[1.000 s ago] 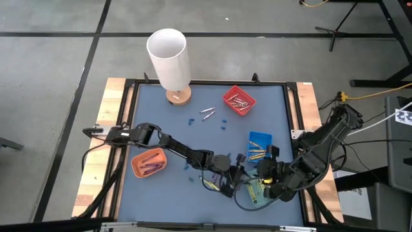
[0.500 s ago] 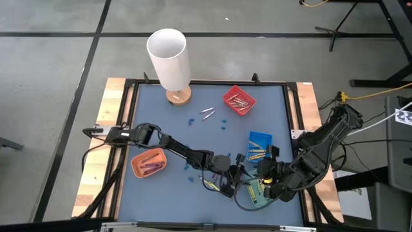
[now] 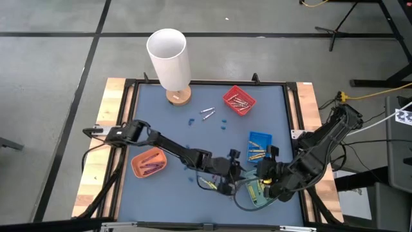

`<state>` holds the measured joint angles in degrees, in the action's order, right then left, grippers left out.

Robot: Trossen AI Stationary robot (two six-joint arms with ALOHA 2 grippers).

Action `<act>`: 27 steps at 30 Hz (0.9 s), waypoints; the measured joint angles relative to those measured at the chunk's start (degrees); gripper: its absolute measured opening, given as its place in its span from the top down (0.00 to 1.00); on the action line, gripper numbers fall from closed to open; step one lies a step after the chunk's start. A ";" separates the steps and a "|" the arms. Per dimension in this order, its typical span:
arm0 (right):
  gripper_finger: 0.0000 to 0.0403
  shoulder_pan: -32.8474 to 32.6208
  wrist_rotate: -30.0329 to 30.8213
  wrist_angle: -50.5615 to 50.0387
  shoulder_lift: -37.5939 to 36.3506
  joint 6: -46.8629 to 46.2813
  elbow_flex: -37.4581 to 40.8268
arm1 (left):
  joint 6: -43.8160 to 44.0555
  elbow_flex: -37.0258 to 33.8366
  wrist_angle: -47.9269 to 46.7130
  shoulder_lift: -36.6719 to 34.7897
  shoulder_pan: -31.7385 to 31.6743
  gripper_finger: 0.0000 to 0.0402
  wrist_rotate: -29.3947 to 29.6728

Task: Sort crayons
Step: Put the green crayon into the green bin

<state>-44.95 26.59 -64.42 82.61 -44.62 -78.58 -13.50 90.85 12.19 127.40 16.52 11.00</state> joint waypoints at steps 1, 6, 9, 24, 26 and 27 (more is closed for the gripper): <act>0.67 0.00 0.02 -0.15 0.00 0.13 0.38 | 0.01 -0.02 -2.61 -1.11 0.22 0.69 -0.03; 0.67 0.00 0.02 -0.14 0.00 0.19 1.62 | 3.01 0.00 -17.21 -6.09 1.42 0.69 -0.34; 0.67 0.00 0.02 -0.09 0.00 0.20 1.74 | 6.34 0.00 -26.45 -8.45 1.91 0.69 -0.53; 0.67 -0.02 5.32 2.28 0.00 7.94 1.76 | 21.38 -0.04 -52.99 -10.65 3.81 0.69 -12.18; 0.67 -0.02 7.04 2.90 0.00 10.22 1.76 | 21.49 -0.03 -53.13 -10.69 3.87 0.69 -12.15; 0.67 -0.02 7.64 3.46 0.00 10.92 1.76 | 21.49 -0.02 -53.23 -10.74 3.90 0.69 -12.17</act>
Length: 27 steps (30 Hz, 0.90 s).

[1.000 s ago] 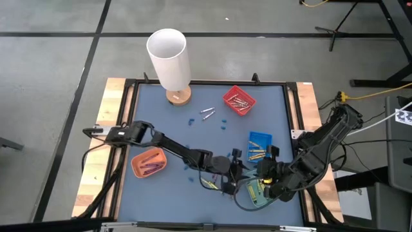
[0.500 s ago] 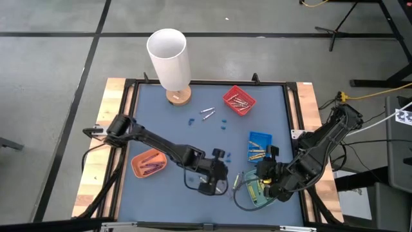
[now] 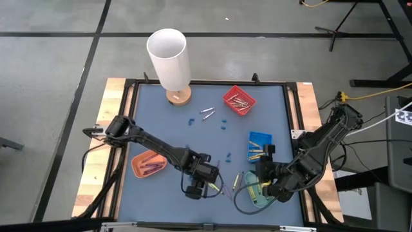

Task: Sort crayons
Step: Put the green crayon into the green bin

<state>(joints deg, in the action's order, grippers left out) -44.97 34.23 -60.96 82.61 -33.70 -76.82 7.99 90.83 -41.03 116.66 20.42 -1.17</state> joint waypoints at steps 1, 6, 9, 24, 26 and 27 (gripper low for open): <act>0.67 0.00 0.42 0.40 0.00 0.97 0.00 | 0.00 0.00 -0.06 0.00 0.06 0.69 0.00; 0.67 0.00 1.21 1.80 0.00 2.83 0.00 | 0.00 -0.02 -0.09 0.39 0.05 0.69 0.15; 0.67 0.00 1.21 1.99 0.00 2.85 0.00 | 0.00 -1.83 1.85 0.39 0.05 0.69 0.17; 0.67 0.00 1.21 2.62 0.00 2.81 0.00 | 0.90 -13.96 15.01 0.44 -0.06 0.69 0.78; 0.67 0.00 1.20 2.62 0.00 2.79 0.00 | 0.92 -15.31 16.82 0.38 -0.04 0.69 0.74; 0.67 0.00 1.21 2.62 0.00 2.79 0.00 | 0.96 -15.82 16.98 0.35 -0.04 0.69 0.74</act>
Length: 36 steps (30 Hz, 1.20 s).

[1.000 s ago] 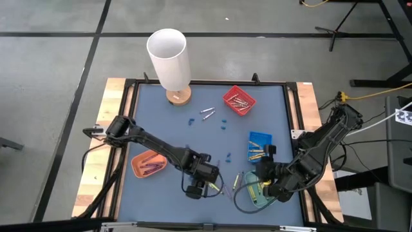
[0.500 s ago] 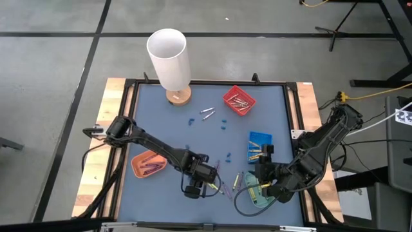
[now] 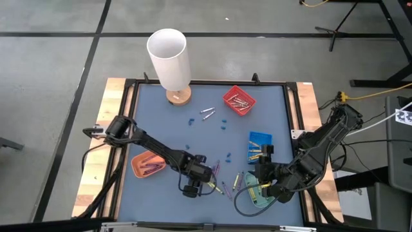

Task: Sort crayons
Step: Put the green crayon into the green bin

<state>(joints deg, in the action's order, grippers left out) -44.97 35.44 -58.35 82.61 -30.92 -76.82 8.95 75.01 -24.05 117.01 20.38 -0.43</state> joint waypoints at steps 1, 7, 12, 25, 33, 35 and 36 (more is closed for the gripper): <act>0.67 0.00 0.00 0.00 0.00 -0.02 0.00 | 0.04 -0.46 0.20 -0.09 0.00 0.69 -0.02; 0.67 0.00 -0.02 0.00 0.00 -0.04 0.00 | 0.02 -1.23 0.51 -0.20 0.00 0.70 -0.02; 0.67 0.00 -0.02 0.00 0.00 -0.07 0.00 | 0.02 -1.34 1.05 -0.18 -0.02 0.76 0.79; 0.67 0.00 -0.02 0.00 0.00 -0.07 0.00 | -0.03 -1.36 1.33 -0.04 0.09 0.92 1.84; 0.67 0.00 -0.02 0.02 0.00 -0.09 0.00 | -0.13 -0.14 0.68 0.13 0.44 0.97 2.68; 0.67 0.00 -0.02 0.04 0.00 -0.09 0.00 | -0.31 0.59 0.32 0.22 0.57 0.98 2.65; 0.67 0.02 -0.04 0.08 0.00 -0.09 0.00 | -0.33 0.96 0.26 0.28 0.64 0.98 2.81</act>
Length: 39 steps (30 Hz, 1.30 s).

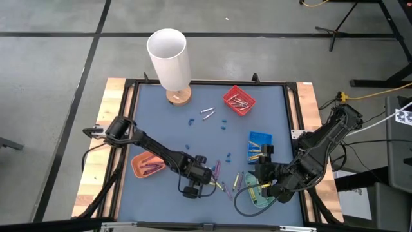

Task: Sort crayons
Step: Put the green crayon into the green bin

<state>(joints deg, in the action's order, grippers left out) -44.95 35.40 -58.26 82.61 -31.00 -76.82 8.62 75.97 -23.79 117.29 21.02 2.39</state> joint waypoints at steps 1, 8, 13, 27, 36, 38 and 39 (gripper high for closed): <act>0.67 0.01 0.02 0.15 0.00 0.00 0.00 | 0.00 0.42 -0.04 0.08 0.04 0.98 0.12; 0.67 -0.01 -0.40 3.38 0.00 0.00 0.00 | -0.02 3.56 0.24 0.18 -0.07 0.98 0.66; 0.67 -0.02 -0.48 4.88 0.00 0.00 0.00 | -0.22 5.72 0.40 0.14 -0.32 0.98 0.54; 0.67 -0.02 -0.48 6.37 0.00 -0.85 0.00 | -9.25 12.92 1.15 -0.04 -0.55 0.98 20.82; 0.67 -0.02 -0.48 7.59 0.00 -0.18 0.00 | -9.33 19.20 3.27 -0.19 -1.84 0.98 26.61; 0.67 0.01 -0.48 7.58 0.00 -0.17 0.00 | -9.33 20.36 3.71 -0.19 -2.00 0.98 26.59; 0.67 -0.02 -0.46 7.49 0.00 -0.15 0.00 | -9.33 20.86 4.22 -0.19 -2.00 0.98 26.59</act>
<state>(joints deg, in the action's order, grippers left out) -44.97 34.94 -50.77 82.61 -31.15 -76.82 -0.71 96.83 -19.57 117.10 19.03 28.97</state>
